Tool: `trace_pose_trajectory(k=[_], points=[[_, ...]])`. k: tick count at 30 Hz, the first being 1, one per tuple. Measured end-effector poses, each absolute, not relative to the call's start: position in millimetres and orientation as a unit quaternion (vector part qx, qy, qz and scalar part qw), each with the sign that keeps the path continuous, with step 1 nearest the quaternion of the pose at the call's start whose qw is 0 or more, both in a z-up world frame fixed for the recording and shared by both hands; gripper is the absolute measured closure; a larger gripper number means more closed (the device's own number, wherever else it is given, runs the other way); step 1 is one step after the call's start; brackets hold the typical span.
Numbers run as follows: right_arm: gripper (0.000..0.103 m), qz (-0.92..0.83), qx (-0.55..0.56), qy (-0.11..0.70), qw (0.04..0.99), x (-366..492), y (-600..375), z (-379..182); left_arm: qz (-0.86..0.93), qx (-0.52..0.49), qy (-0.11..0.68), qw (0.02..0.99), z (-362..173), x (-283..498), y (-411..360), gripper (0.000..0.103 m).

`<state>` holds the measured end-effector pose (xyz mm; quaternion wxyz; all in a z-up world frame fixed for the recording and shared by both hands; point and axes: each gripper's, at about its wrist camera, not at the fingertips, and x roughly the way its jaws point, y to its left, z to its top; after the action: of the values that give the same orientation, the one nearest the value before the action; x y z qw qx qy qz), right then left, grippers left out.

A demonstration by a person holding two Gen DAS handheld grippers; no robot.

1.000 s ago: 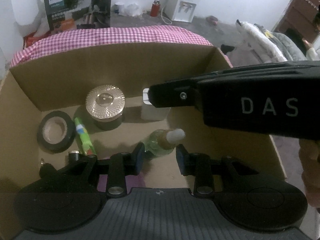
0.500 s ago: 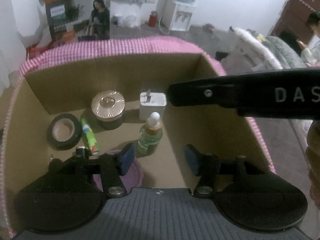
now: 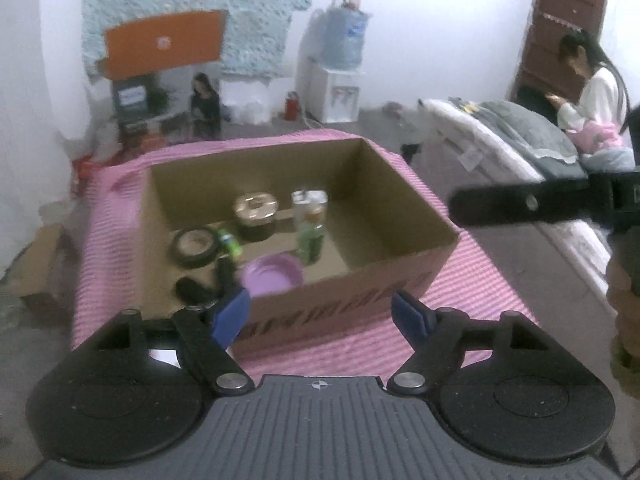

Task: Organize rigid objects
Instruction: 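Open the right gripper to release the bottle and withdraw, then move the right gripper to the white supplement jar and grasp it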

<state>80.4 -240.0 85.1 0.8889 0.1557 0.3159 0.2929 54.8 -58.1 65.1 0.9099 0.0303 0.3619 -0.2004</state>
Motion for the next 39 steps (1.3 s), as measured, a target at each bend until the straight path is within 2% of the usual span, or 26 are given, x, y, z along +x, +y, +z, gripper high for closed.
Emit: trace_pose_trajectory(k=[6, 11, 22, 27, 34, 39], points=[[0.032, 0.309, 0.198, 0.333, 0.869, 62, -219, 51, -0.154, 0.034, 0.351, 0.923, 50, 35, -26, 0.023], [0.032, 0.328, 0.236, 0.367, 0.838, 81, -189, 27, -0.117, 0.044, 0.36, 0.924, 24, 48, -13, 0.023], [0.033, 0.31, 0.232, 0.432, 0.815, 129, -129, -13, -0.102, 0.069, 0.377, 0.918, -21, 87, -10, 0.028], [0.043, 0.298, 0.238, 0.445, 0.81, 141, -120, -23, -0.109, 0.072, 0.378, 0.917, -25, 91, -13, 0.035], [0.05, 0.299, 0.244, 0.45, 0.805, 146, -117, -26, -0.104, 0.077, 0.38, 0.916, -28, 93, -19, 0.049], [0.055, 0.297, 0.242, 0.447, 0.808, 144, -116, -24, -0.116, 0.069, 0.383, 0.914, -27, 90, -24, 0.05]])
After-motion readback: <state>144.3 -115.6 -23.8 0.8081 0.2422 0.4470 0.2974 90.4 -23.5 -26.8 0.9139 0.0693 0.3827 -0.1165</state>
